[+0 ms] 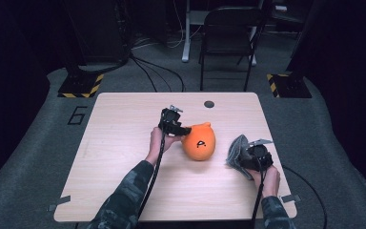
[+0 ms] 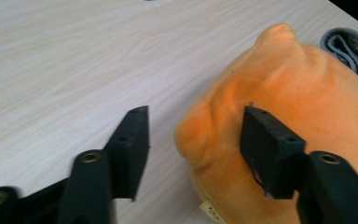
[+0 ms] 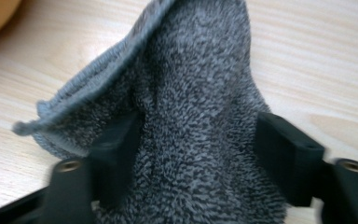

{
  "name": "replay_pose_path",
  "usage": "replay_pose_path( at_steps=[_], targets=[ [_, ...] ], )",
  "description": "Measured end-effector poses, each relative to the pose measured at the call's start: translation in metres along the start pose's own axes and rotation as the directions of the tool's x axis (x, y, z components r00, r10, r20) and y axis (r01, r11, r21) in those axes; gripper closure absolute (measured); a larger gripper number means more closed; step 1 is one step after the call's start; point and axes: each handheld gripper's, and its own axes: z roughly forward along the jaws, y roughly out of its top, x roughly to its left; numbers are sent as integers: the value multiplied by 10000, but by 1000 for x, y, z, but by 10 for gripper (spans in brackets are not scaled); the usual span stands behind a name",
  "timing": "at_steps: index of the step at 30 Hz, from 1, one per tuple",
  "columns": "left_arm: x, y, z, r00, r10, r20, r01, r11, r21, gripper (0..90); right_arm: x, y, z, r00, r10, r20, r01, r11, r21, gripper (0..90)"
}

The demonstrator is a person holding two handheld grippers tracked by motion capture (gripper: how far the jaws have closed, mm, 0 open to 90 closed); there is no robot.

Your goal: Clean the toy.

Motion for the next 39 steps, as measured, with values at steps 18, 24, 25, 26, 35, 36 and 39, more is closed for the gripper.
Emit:
replay_pose_path(
  at_steps=[18, 24, 25, 26, 35, 36, 39],
  targets=[
    [-7, -29, -69, 9952, 954, -236, -979, 9830, -1552, 147, -5, -25, -51, 9945, -856, -604, 797, 9923, -952, 0],
    [-6, -60, -98, 9885, 1298, -772, -1405, 9779, -1550, 88, -7, -42, -51, 9923, -1049, -665, 1000, 9923, -730, 0],
    [-6, -66, -101, 9871, 1349, -861, -1470, 9768, -1556, 80, -9, -45, -51, 9924, -988, -730, 936, 9930, -725, 0],
    [-7, -76, -106, 9832, 1483, -1063, -1641, 9734, -1598, 72, -10, -47, -52, 9925, -974, -734, 925, 9934, -679, 0],
    [11, -154, -117, 9831, 1336, -1254, -1442, 9863, -799, 44, -21, -71, -46, 9932, -975, -632, 934, 9935, -644, 0],
    [14, -160, -117, 9830, 1346, -1246, -1436, 9874, -661, 40, -22, -74, -46, 9933, -928, -683, 888, 9943, -598, 0],
    [20, -184, -115, 9802, 1521, -1264, -1536, 9881, -25, 53, -23, -81, -39, 9940, -1012, -405, 1003, 9947, -244, 0]
  ],
)
